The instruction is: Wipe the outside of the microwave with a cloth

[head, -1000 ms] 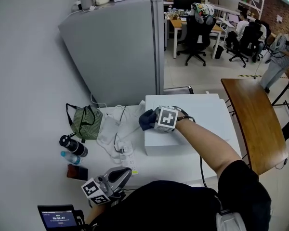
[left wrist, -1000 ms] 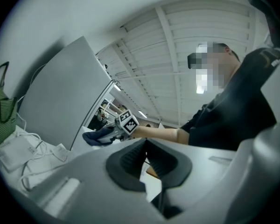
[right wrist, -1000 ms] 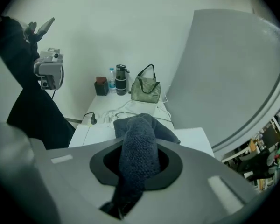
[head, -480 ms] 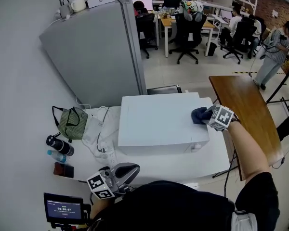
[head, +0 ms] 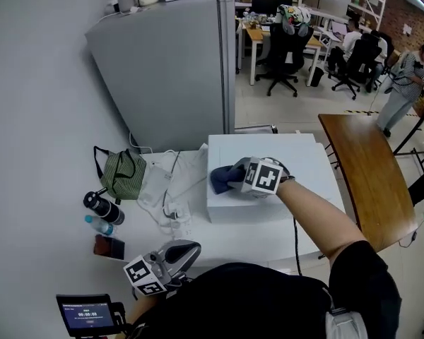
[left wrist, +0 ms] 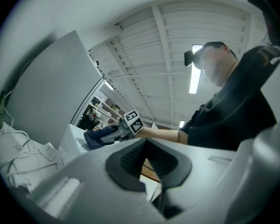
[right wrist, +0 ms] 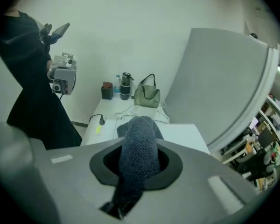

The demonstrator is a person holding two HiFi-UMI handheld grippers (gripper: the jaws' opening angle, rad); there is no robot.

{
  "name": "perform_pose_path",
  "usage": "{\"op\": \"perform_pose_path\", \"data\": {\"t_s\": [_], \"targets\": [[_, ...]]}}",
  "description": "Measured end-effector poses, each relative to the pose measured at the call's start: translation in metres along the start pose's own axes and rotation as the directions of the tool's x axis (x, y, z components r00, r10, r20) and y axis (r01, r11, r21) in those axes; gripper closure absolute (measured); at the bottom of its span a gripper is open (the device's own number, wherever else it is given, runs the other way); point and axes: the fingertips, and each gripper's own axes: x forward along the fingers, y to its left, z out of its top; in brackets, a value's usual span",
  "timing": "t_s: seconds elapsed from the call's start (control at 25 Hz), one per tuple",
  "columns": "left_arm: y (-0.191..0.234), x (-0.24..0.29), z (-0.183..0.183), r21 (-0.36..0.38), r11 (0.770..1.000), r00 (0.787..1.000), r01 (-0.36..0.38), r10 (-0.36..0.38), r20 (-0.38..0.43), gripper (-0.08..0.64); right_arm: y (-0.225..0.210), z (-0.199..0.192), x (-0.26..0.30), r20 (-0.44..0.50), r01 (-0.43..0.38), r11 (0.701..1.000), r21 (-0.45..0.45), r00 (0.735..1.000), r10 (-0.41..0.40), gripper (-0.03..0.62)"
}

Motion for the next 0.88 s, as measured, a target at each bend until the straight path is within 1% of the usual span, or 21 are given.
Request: {"op": "perform_pose_path", "data": {"t_s": [0.04,0.08,0.16,0.28,0.36,0.44,0.52,0.56,0.64,0.72,0.8,0.88], "targets": [[0.004,-0.012,0.003,-0.003,1.0,1.0,-0.004,0.004,-0.001,0.557,0.007,0.015,0.024,-0.016,-0.019,1.0,-0.004,1.0,0.019,0.537],[0.007,-0.022,0.005,-0.006,1.0,1.0,-0.008,0.008,-0.004,0.557,0.012,0.023,0.044,-0.047,-0.032,0.999,-0.008,0.998,0.031,0.537],[0.013,-0.035,0.008,-0.006,1.0,1.0,-0.012,0.012,-0.009,0.557,0.014,0.024,0.067,-0.111,-0.027,0.999,-0.027,0.994,0.024,0.537],[0.016,-0.036,0.012,0.001,1.0,1.0,-0.008,0.008,-0.013,0.557,0.004,0.013,0.062,-0.134,0.016,1.0,-0.021,0.991,-0.018,0.537],[0.008,-0.024,0.01,0.005,1.0,1.0,0.004,-0.004,-0.018,0.557,0.004,-0.011,0.041,-0.161,0.026,0.999,-0.034,0.986,-0.031,0.537],[-0.004,-0.003,0.003,0.016,1.0,1.0,0.019,-0.018,-0.025,0.557,0.004,-0.051,0.007,-0.196,0.039,0.999,-0.036,0.98,-0.045,0.537],[-0.018,0.025,-0.007,0.022,0.999,0.999,0.031,-0.03,-0.033,0.557,0.001,-0.108,-0.039,-0.23,0.072,0.997,-0.018,0.97,-0.075,0.537],[-0.025,0.041,-0.014,0.021,0.999,0.999,0.038,-0.037,-0.037,0.557,0.001,-0.141,-0.064,-0.246,0.089,0.996,0.005,0.966,-0.085,0.537],[-0.043,0.074,-0.027,0.013,0.998,0.997,0.06,-0.059,-0.044,0.557,0.005,-0.207,-0.117,-0.273,0.112,0.991,0.08,0.958,-0.086,0.537],[-0.06,0.104,-0.038,-0.005,0.997,0.996,0.082,-0.082,-0.044,0.557,0.007,-0.262,-0.17,-0.299,0.146,0.979,0.145,0.949,-0.097,0.537],[-0.072,0.124,-0.044,-0.022,0.996,0.994,0.091,-0.092,-0.05,0.557,0.005,-0.3,-0.208,-0.325,0.182,0.965,0.187,0.939,-0.114,0.537],[-0.078,0.132,-0.05,-0.029,0.995,0.993,0.091,-0.093,-0.066,0.557,0.004,-0.317,-0.225,-0.338,0.202,0.958,0.203,0.933,-0.125,0.537]]}}
